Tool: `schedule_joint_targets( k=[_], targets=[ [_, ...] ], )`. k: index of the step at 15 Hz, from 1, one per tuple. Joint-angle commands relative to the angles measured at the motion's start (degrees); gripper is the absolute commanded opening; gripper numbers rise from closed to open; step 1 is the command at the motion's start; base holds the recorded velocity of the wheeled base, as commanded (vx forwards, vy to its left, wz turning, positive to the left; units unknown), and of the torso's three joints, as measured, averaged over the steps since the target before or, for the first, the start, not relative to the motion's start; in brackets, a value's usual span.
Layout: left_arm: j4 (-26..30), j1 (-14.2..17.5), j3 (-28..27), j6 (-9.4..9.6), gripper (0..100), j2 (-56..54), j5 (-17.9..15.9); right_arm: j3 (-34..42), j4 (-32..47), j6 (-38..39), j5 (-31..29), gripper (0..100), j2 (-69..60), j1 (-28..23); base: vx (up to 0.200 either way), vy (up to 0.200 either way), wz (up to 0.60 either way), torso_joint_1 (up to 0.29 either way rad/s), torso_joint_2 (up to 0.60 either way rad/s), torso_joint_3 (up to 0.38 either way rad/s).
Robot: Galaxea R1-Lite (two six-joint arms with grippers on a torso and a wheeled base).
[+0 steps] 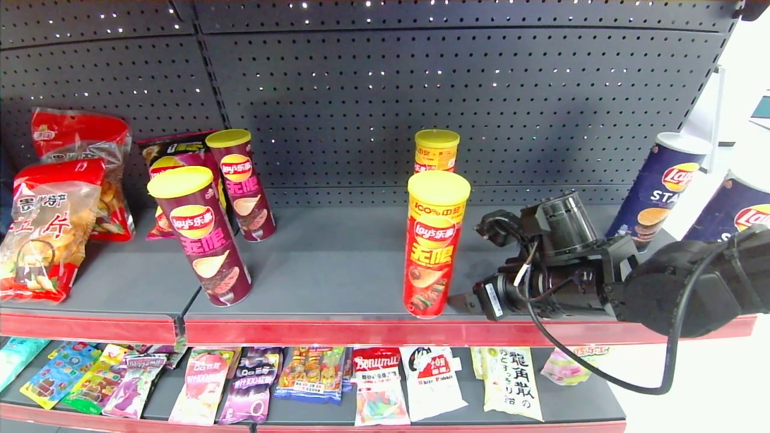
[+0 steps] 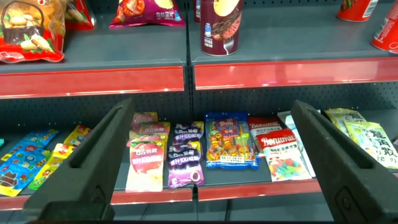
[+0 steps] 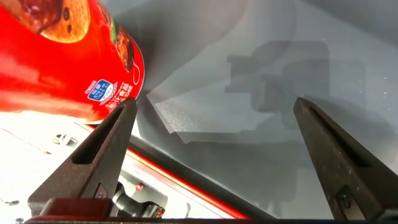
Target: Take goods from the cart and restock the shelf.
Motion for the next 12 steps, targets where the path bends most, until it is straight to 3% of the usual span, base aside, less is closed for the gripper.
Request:
schedule_joint_targets(
  k=[1,7,12],
  targets=[
    [0.02,0.04,0.01,-0.03,100,0.05,0.00,0.14,-0.02,0.02,0.01,100,-0.08,0.10,0.000,0.000,0.00,0.000,0.00,0.000],
    [0.02,-0.04,0.01,0.06,100,0.05,0.00,2.95,-0.02,0.11,-0.34,100,-4.04,-1.22,0.000,0.000,0.00,0.000,0.00,0.000],
    [0.02,0.04,0.01,0.06,100,0.05,0.00,17.19,0.42,-0.24,-1.31,100,-28.64,-4.39,0.000,0.000,0.00,0.000,0.00,0.000]
  ],
)
